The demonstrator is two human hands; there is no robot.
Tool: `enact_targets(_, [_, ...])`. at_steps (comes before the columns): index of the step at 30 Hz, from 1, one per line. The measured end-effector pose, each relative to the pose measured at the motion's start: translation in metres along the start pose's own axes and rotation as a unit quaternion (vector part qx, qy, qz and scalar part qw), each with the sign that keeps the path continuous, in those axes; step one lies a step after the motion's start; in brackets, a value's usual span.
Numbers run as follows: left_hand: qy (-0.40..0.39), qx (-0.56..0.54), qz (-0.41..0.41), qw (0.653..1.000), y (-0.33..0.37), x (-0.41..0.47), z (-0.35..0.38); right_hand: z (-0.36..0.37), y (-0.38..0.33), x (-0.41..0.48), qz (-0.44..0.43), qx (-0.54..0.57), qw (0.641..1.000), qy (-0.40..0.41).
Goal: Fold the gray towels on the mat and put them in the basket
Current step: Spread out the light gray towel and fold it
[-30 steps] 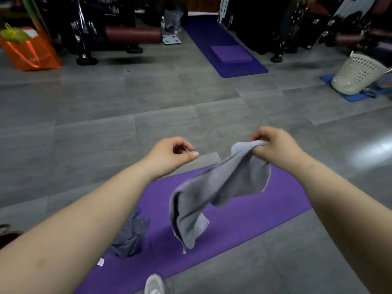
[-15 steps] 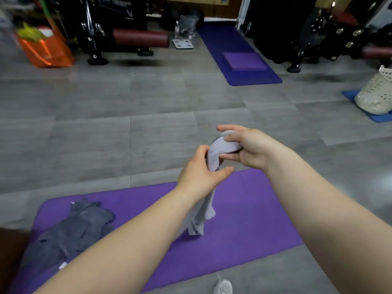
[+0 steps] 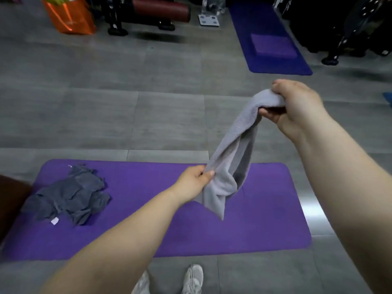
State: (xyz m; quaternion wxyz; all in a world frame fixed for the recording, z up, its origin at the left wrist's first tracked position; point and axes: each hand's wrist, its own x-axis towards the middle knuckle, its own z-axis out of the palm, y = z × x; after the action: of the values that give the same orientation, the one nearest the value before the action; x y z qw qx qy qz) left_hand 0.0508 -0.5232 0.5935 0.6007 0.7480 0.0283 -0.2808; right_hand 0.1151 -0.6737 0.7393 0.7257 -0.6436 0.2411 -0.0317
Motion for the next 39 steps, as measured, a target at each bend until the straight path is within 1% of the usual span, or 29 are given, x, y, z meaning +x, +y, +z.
enact_targets(1, [0.010, -0.021, -0.004, 1.000, -0.009, -0.001, -0.002, 0.005, 0.008, 0.004, 0.008, -0.003, 1.000, -0.004])
enact_targets(3, [0.066, -0.048, -0.012, 0.997, -0.032, 0.000, -0.016, 0.020, 0.032, 0.013, 0.026, -0.025, 0.999, -0.013])
enact_targets(5, [0.127, -0.052, -0.019, 0.990, -0.066, 0.005, -0.038, 0.045, 0.067, 0.027, 0.047, -0.045, 0.997, -0.034])
enact_targets(7, [0.160, -0.038, -0.033, 0.986, -0.111, 0.010, -0.062, 0.078, 0.116, 0.043, 0.077, -0.046, 0.994, -0.054])
enact_targets(10, [0.217, 0.006, -0.063, 0.974, -0.192, 0.036, -0.111, 0.138, 0.216, 0.078, 0.121, -0.021, 0.989, -0.086])
enact_targets(12, [0.286, 0.057, -0.083, 0.953, -0.265, 0.065, -0.147, 0.184, 0.302, 0.099, 0.147, -0.014, 0.981, -0.122])
enact_targets(14, [0.336, 0.116, -0.101, 0.929, -0.341, 0.093, -0.181, 0.218, 0.390, 0.117, 0.164, -0.031, 0.970, -0.177])
enact_targets(16, [0.330, 0.172, -0.134, 0.918, -0.418, 0.118, -0.208, 0.236, 0.478, 0.130, 0.180, -0.081, 0.951, -0.238])
enact_targets(18, [0.318, 0.224, -0.191, 0.902, -0.496, 0.140, -0.234, 0.237, 0.563, 0.144, 0.199, -0.138, 0.932, -0.268])
enact_targets(19, [0.307, 0.231, -0.227, 0.895, -0.533, 0.151, -0.246, 0.232, 0.601, 0.151, 0.205, -0.167, 0.926, -0.269])
enact_targets(20, [0.283, 0.227, -0.258, 0.896, -0.565, 0.160, -0.254, 0.223, 0.636, 0.158, 0.209, -0.197, 0.920, -0.266])
enact_targets(23, [0.244, 0.245, -0.289, 0.893, -0.646, 0.177, -0.262, 0.185, 0.722, 0.178, 0.178, -0.314, 0.897, -0.254])
enact_targets(24, [0.225, 0.258, -0.287, 0.895, -0.665, 0.180, -0.255, 0.169, 0.742, 0.186, 0.163, -0.352, 0.887, -0.252])
enact_targets(26, [0.203, 0.231, -0.262, 0.915, -0.692, 0.185, -0.236, 0.139, 0.768, 0.202, 0.136, -0.431, 0.853, -0.262])
enact_targets(27, [0.213, 0.202, -0.247, 0.924, -0.705, 0.186, -0.228, 0.124, 0.773, 0.209, 0.126, -0.464, 0.836, -0.264])
enact_targets(29, [0.252, 0.164, -0.230, 0.926, -0.714, 0.180, -0.213, 0.093, 0.770, 0.218, 0.114, -0.513, 0.814, -0.247])
enact_targets(31, [0.309, 0.083, -0.220, 0.922, -0.715, 0.170, -0.209, 0.060, 0.766, 0.214, 0.104, -0.564, 0.783, -0.242])
enact_targets(32, [0.319, 0.039, -0.231, 0.918, -0.711, 0.165, -0.206, 0.044, 0.768, 0.208, 0.094, -0.597, 0.755, -0.256])
enact_targets(33, [0.315, 0.022, -0.234, 0.919, -0.711, 0.162, -0.206, 0.029, 0.773, 0.200, 0.079, -0.636, 0.716, -0.277])
enact_targets(34, [0.299, 0.028, -0.236, 0.924, -0.712, 0.161, -0.205, 0.017, 0.781, 0.192, 0.057, -0.682, 0.667, -0.295])
enact_targets(35, [0.284, 0.045, -0.235, 0.928, -0.714, 0.163, -0.205, 0.008, 0.790, 0.183, 0.033, -0.717, 0.627, -0.303])
enact_targets(36, [0.277, 0.070, -0.245, 0.927, -0.712, 0.164, -0.203, 0.003, 0.800, 0.176, 0.020, -0.734, 0.608, -0.300])
enact_targets(37, [0.285, 0.096, -0.247, 0.921, -0.715, 0.166, -0.200, -0.001, 0.810, 0.169, 0.013, -0.734, 0.612, -0.293])
enact_targets(39, [0.319, 0.150, -0.245, 0.903, -0.716, 0.171, -0.198, -0.005, 0.825, 0.158, 0.002, -0.719, 0.635, -0.284])
